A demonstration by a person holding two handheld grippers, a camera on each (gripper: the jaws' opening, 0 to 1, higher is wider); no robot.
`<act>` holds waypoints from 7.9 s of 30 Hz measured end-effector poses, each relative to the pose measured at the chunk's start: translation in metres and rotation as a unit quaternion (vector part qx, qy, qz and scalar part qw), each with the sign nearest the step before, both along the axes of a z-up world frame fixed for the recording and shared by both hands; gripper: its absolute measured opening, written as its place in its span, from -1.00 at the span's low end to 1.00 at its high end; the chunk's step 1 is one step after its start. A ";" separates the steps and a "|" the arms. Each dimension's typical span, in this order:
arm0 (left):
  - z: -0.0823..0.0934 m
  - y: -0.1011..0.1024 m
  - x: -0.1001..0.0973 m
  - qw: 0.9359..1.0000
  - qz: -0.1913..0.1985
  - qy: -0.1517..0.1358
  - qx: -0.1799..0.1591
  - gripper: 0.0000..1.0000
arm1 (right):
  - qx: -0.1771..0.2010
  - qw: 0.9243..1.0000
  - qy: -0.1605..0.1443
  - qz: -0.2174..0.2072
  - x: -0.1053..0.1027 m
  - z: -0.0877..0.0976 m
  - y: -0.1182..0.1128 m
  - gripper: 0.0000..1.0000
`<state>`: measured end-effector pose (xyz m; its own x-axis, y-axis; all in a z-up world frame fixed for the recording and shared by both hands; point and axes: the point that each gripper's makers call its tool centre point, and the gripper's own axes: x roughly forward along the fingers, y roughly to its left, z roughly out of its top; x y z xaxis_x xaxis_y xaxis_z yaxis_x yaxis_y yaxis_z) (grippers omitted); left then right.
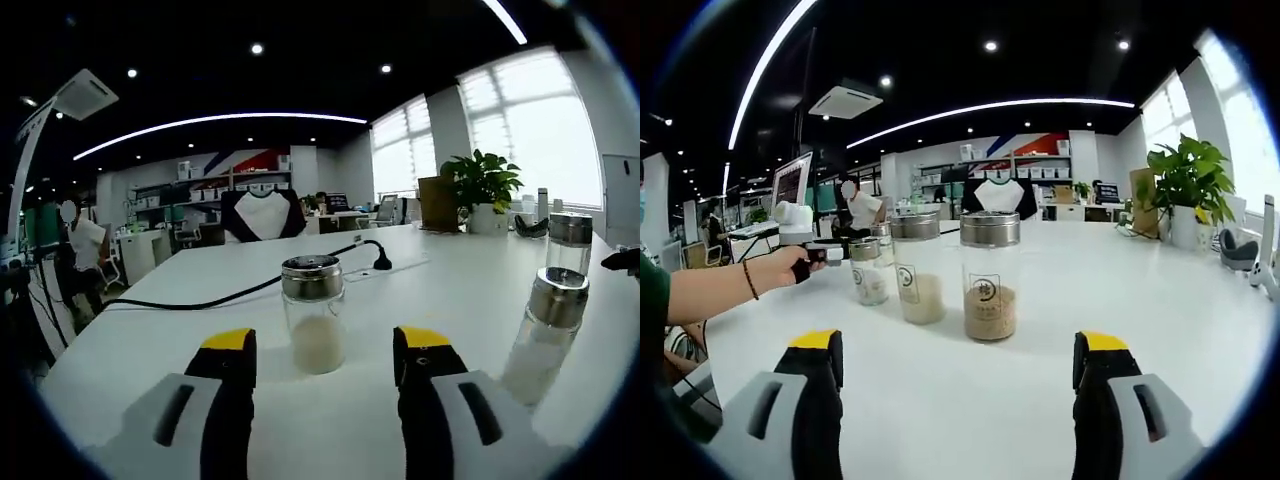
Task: Rotate the seasoning bottle until the label or dispensing opening points toward the visible target arrow and the bottle remains upright within the marked orientation range
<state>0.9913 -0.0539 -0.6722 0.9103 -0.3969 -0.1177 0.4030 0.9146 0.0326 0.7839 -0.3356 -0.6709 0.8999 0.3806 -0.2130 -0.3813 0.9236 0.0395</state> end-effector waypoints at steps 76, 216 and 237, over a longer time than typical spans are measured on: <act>0.010 -0.002 0.011 0.998 -0.034 -0.023 -0.046 -0.26 | -0.003 1.000 0.016 -0.002 0.000 -0.008 0.002 0.94; -0.017 -0.047 -0.103 0.909 -0.415 0.020 0.024 -0.20 | -0.006 1.000 0.020 0.005 -0.002 -0.007 -0.004 0.88; -0.018 -0.018 -0.104 0.972 -0.230 0.045 0.009 0.15 | 0.002 1.000 0.027 0.007 -0.003 -0.012 -0.005 0.88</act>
